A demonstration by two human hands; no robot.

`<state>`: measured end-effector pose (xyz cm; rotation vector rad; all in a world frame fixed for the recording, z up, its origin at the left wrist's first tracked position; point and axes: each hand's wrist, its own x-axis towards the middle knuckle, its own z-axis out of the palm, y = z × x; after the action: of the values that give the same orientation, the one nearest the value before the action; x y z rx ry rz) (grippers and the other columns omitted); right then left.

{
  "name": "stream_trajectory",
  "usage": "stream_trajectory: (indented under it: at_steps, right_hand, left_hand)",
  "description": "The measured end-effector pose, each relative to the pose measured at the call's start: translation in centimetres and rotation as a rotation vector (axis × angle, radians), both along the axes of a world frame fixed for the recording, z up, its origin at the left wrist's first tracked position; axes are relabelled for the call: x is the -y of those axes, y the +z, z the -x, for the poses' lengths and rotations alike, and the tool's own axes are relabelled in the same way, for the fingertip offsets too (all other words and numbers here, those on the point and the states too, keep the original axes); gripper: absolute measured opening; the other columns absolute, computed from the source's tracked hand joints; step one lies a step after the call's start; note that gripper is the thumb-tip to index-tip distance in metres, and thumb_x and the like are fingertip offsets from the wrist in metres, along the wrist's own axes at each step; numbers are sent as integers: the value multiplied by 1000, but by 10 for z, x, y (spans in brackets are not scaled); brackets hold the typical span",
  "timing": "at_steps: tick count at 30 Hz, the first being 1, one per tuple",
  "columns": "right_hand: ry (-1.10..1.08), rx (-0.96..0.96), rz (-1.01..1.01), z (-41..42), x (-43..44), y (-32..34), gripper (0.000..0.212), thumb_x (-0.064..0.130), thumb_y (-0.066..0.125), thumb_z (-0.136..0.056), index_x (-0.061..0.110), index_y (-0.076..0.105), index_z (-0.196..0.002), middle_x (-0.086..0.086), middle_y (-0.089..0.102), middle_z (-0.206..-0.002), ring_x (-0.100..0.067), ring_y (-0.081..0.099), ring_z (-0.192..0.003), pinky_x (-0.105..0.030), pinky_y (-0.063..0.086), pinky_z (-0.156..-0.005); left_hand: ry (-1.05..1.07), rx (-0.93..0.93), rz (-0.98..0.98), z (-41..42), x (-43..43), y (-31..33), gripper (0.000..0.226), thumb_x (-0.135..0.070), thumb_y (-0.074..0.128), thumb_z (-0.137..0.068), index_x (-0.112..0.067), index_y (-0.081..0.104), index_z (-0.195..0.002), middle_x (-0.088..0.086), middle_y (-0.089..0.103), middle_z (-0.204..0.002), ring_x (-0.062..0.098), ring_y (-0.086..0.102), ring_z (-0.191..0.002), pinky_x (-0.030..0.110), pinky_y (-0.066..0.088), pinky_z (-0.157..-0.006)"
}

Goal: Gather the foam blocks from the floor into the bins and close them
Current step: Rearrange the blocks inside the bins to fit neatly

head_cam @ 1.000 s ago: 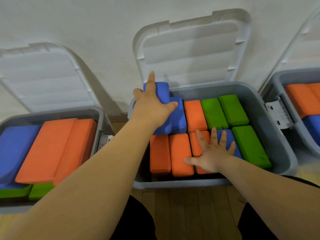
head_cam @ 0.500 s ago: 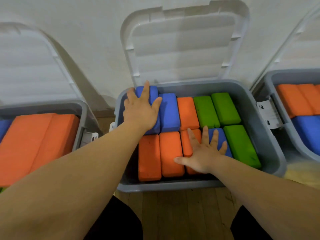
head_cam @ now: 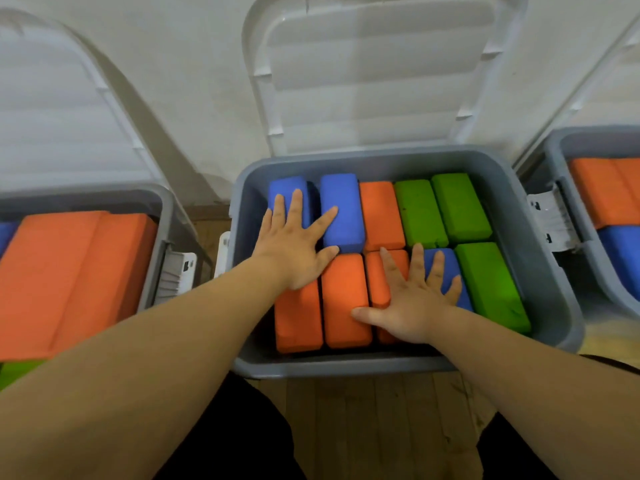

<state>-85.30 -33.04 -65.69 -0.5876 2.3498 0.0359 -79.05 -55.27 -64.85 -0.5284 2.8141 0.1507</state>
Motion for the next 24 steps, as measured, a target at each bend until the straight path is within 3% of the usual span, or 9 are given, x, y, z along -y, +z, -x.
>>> stream_trajectory:
  at_steps: [7,10,14,24]
  right_hand:
    - [-4,36,-23,5,2,-2,124,100,46,-64,54,-36,-146,-6,-49,-155,-41,-45,-141,-68,-17,-116]
    - [-2,28,-35,6,1,-3,123,101,44,-64,54,-36,-145,-6,-50,-155,-41,-45,-141,-68,-17,-116]
    - [-4,18,-35,5,0,-3,120,101,41,-65,55,-35,-146,-6,-48,-156,-41,-44,-142,-68,-17,-116]
    - [-12,-12,-16,8,-2,-10,117,100,41,-67,56,-35,-145,-4,-48,-157,-39,-43,-144,-67,-17,-117]
  left_hand:
    - [-17,139,-62,21,7,-21,82,-81,21,-93,-51,-26,-153,11,-32,-165,40,-29,-151,54,-12,-125]
    - [-33,173,-68,23,8,-22,85,-86,18,-89,-51,-23,-154,10,-33,-165,40,-30,-151,54,-12,-125]
    - [-33,68,-100,12,0,-18,80,-80,25,-94,-49,-8,-160,7,-22,-170,38,-21,-155,53,-6,-126]
    - [-29,-75,-73,-7,-19,-42,76,-76,18,-96,-48,-11,-160,7,-22,-170,34,-27,-154,52,-13,-125]
